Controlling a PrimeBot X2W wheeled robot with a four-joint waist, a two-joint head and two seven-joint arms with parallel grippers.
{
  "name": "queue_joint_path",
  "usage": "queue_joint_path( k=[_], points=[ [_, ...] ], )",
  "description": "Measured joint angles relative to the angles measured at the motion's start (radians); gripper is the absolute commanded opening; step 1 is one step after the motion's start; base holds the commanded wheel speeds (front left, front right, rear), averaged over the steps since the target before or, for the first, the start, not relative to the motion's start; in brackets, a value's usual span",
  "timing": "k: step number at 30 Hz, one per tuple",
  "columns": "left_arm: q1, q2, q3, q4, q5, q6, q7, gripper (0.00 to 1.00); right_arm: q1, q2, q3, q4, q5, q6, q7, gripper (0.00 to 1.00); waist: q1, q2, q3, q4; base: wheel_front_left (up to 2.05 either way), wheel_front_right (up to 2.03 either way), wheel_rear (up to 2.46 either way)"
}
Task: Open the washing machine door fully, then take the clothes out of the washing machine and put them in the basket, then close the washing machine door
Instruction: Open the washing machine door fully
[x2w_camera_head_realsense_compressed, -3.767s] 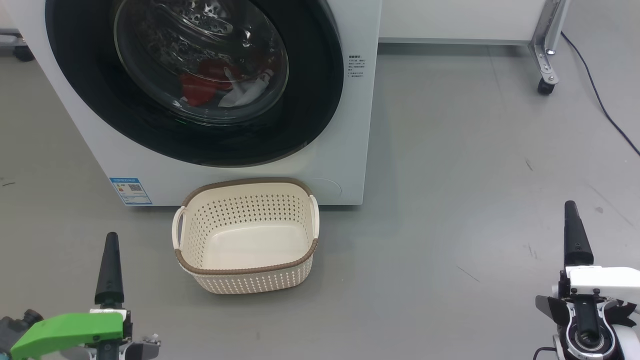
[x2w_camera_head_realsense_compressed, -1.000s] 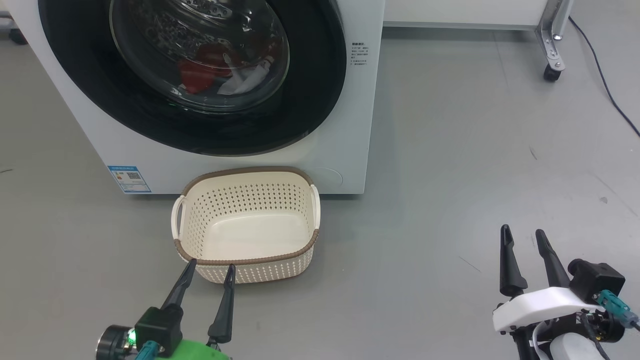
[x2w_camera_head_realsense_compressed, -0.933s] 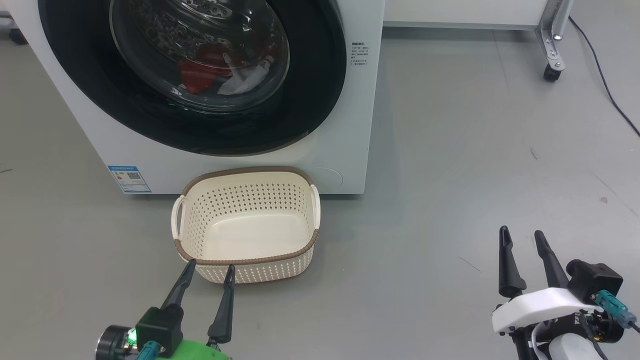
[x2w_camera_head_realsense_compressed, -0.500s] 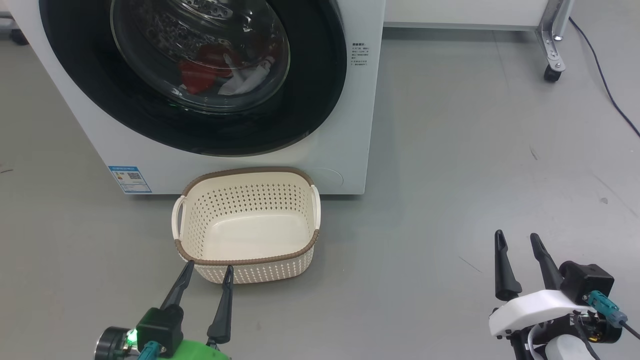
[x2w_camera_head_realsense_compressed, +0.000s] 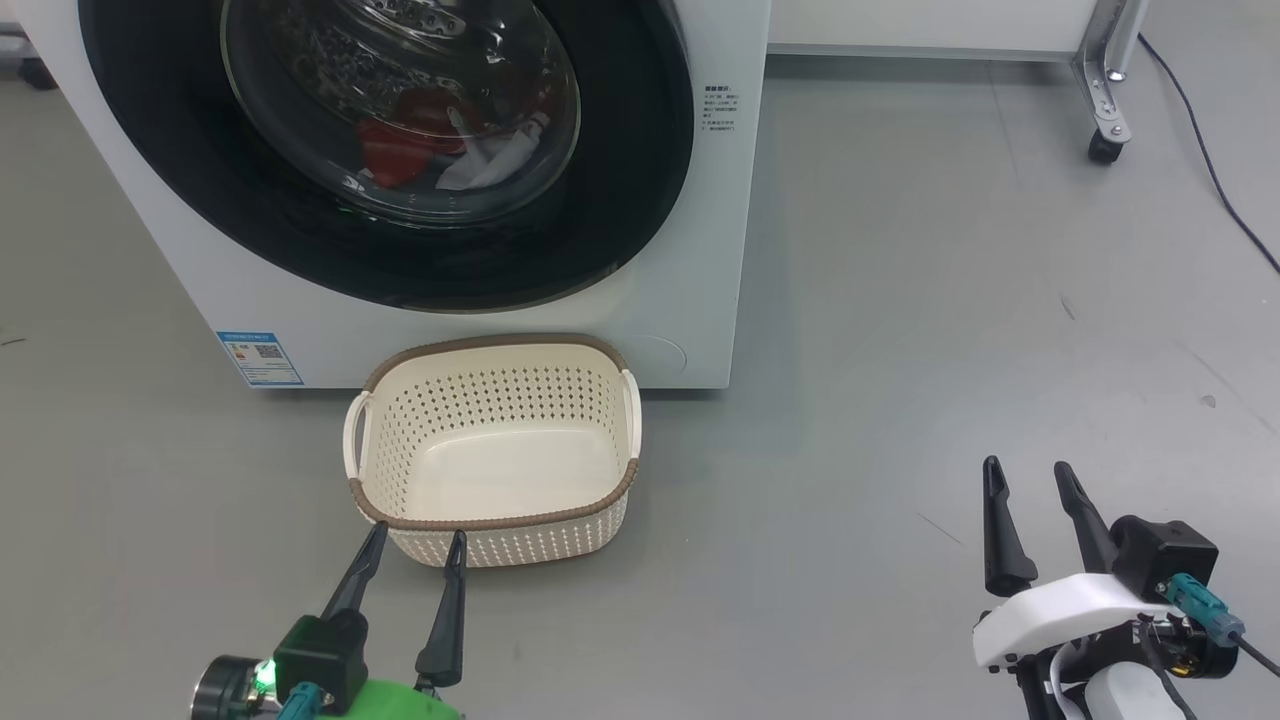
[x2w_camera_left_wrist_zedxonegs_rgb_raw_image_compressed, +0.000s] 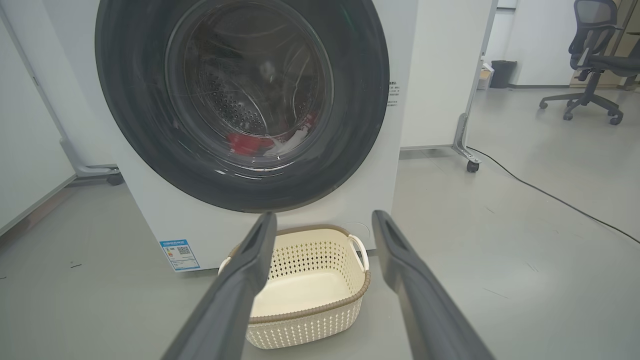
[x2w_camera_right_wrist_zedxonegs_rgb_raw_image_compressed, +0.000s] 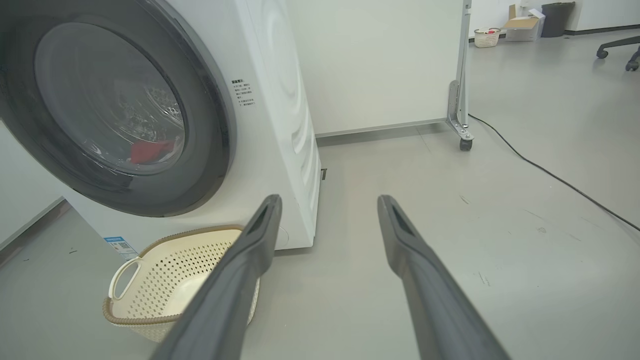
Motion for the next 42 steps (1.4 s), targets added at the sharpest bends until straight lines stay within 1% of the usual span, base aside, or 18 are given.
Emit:
queue_joint_path(
  k=[4, 26, 30, 41, 42],
  points=[
    [0.000, 0.000, -0.003, 0.000, 0.000, 0.007, 0.000, 1.00, -0.001, 0.000, 0.000, 0.004, -0.003, 0.000, 0.000, 1.00, 0.0000, 0.0000, 0.001, -0.001, 0.00, 0.00, 0.00],
    [-0.001, 0.000, -0.018, -0.008, -0.019, 0.017, 0.000, 1.00, -0.021, 0.002, 0.002, 0.029, -0.017, 0.002, -0.001, 1.00, 0.0000, 0.0000, -0.001, 0.000, 0.00, 0.00, 0.00],
    [-0.001, 0.000, -0.017, -0.014, -0.079, 0.017, 0.000, 1.00, -0.021, 0.002, 0.000, 0.029, -0.017, 0.006, -0.001, 1.00, 0.0000, 0.0000, -0.001, 0.003, 0.00, 0.00, 0.00],
    [-0.002, 0.000, -0.026, -0.026, -0.080, 0.020, 0.000, 1.00, -0.028, -0.007, -0.007, 0.013, -0.017, 0.011, -0.001, 1.00, 0.0000, 0.0000, 0.018, 0.017, 0.00, 0.00, 0.00],
    [-0.003, 0.000, -0.027, -0.027, -0.080, 0.020, 0.000, 1.00, -0.030, -0.008, -0.008, 0.010, -0.017, 0.016, -0.001, 0.50, 0.0000, 0.0000, 0.022, 0.019, 0.00, 0.00, 0.00]
  ],
)
